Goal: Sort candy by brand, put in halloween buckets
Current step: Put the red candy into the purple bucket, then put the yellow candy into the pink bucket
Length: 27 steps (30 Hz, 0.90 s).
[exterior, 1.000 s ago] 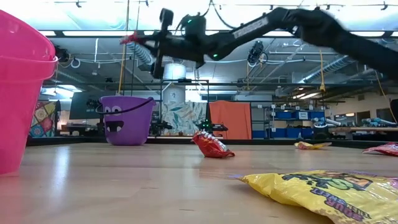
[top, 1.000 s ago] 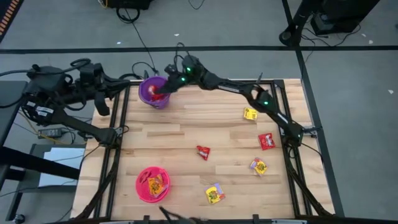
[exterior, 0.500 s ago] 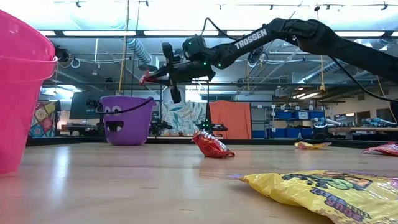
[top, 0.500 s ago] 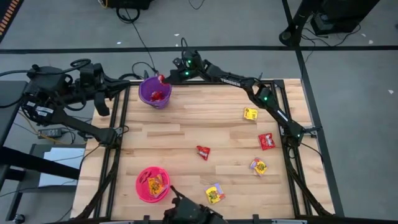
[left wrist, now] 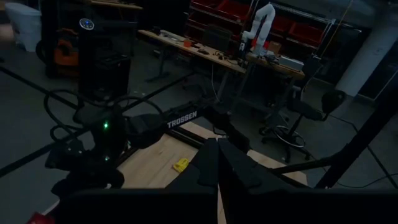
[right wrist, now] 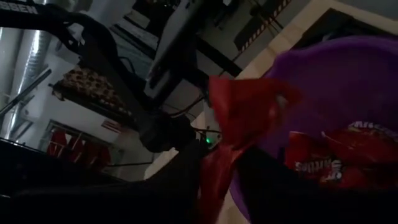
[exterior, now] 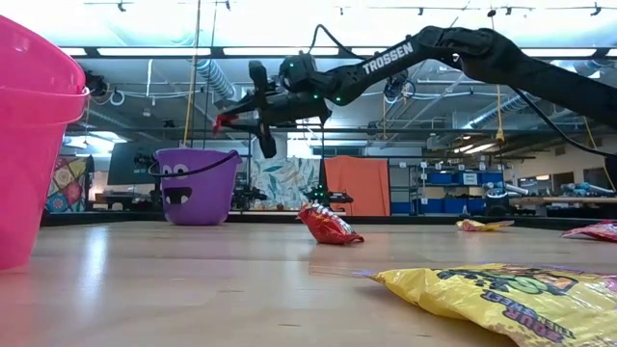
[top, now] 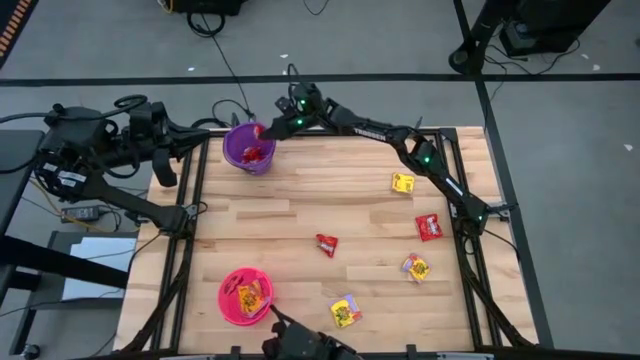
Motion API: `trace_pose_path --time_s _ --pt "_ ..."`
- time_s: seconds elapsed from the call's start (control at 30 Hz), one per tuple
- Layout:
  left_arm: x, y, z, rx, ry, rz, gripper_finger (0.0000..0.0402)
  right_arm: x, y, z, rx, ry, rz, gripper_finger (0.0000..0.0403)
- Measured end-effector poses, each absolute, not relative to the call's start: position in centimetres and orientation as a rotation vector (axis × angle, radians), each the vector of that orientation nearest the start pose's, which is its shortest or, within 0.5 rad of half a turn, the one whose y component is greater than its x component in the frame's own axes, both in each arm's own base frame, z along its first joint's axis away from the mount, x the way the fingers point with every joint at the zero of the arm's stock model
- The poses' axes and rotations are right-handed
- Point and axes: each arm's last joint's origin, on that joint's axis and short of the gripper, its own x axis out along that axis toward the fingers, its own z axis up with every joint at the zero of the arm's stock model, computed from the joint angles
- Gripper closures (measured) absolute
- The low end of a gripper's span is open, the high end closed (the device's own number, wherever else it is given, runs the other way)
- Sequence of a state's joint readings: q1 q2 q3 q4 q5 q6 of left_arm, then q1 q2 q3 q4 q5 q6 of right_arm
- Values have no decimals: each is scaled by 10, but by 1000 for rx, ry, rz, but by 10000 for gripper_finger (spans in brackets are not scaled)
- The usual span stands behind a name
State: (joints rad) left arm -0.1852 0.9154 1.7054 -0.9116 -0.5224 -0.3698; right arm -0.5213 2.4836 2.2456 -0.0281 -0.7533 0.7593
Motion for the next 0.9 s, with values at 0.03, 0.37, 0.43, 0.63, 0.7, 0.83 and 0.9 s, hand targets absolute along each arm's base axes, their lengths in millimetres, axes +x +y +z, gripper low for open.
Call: trace_pose_path --time_s 0.03,0.37,0.43,0.63,0.7,0.83,0.9 --pt "82 -1 518 -324 51 354 396 502 -265 243 909 291 142 275" --pt "82 -1 518 -323 51 354 396 506 -258 245 942 287 163 167" --pt "85 -1 517 -321 57 355 396 507 -255 244 944 291 166 164" --pt "86 -1 517 -319 60 355 396 507 -250 249 1001 329 268 181" --pt "89 -2 517 -317 68 350 396 505 -244 261 983 328 314 191" --pt "94 -4 516 -316 85 315 396 490 -223 322 840 240 364 209" --pt "98 -6 515 -315 101 292 396 477 -211 359 747 176 379 214"
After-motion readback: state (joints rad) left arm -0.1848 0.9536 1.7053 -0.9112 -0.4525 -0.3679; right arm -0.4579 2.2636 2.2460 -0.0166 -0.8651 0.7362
